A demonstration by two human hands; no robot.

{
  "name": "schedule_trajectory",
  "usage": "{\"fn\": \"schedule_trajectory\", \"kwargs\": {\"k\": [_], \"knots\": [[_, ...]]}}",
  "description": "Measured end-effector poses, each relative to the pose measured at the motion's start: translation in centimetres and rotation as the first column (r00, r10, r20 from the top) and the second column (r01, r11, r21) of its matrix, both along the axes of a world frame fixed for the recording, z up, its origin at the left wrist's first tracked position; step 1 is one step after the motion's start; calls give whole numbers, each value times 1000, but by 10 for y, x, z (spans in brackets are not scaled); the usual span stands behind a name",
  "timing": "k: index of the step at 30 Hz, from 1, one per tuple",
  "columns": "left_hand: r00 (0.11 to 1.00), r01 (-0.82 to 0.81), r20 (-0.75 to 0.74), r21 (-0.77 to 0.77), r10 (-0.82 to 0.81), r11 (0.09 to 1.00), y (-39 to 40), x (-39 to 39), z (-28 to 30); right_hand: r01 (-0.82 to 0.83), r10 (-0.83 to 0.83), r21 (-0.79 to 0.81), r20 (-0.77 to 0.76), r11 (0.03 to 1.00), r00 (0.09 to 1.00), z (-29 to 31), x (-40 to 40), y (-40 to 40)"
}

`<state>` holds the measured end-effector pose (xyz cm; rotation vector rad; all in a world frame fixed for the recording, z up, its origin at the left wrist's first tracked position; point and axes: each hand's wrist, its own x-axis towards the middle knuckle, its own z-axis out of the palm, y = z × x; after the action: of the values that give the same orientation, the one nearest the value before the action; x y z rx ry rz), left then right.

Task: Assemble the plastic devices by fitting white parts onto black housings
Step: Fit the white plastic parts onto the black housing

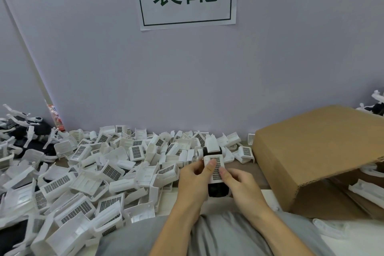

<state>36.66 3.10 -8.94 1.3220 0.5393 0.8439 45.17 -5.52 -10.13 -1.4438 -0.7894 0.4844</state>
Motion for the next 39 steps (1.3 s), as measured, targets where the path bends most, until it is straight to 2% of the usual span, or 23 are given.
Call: {"fn": "schedule_trajectory", "kwargs": {"k": [3, 6, 12, 15, 18, 26, 31, 34, 36, 39], "knots": [[995, -57, -78, 123, 67, 991, 2, 2, -3, 62, -60, -16, 80, 998, 995, -1, 1, 1], [992, -73, -94, 170, 90, 983, 3, 2, -3, 76, -76, 0, 125, 997, 989, -1, 0, 1], [998, -59, 2, 33, 59, 998, 4, 1, -3, 40, -46, 55, 109, 998, 993, 0, -3, 2], [998, 56, 23, -18, -55, 998, 5, 1, -4, 70, -77, 80, 88, 994, 993, -1, -2, 2], [986, 166, 4, 23, -166, 986, 3, 1, -4, 116, -122, 85, 70, 990, 990, -1, 1, 1], [996, 90, 8, 5, -90, 996, 4, -1, -5, 104, -119, 109, 141, 989, 983, 1, 0, -1], [994, 85, 72, 5, -85, 996, 3, 0, -4, 158, -178, 153, 125, 975, 976, 0, -1, 1], [995, 50, 89, 6, -50, 999, 4, 1, -6, 221, -242, 110, 248, 969, 938, -3, -3, 1], [990, 60, 127, -35, -55, 998, 3, 1, -5, 202, -218, 80, 347, 976, 912, -6, -4, 1], [957, 204, 235, -122, -172, 971, 0, 1, 0, 209, -205, 40, 432, 977, 879, -8, -4, 1]]}}
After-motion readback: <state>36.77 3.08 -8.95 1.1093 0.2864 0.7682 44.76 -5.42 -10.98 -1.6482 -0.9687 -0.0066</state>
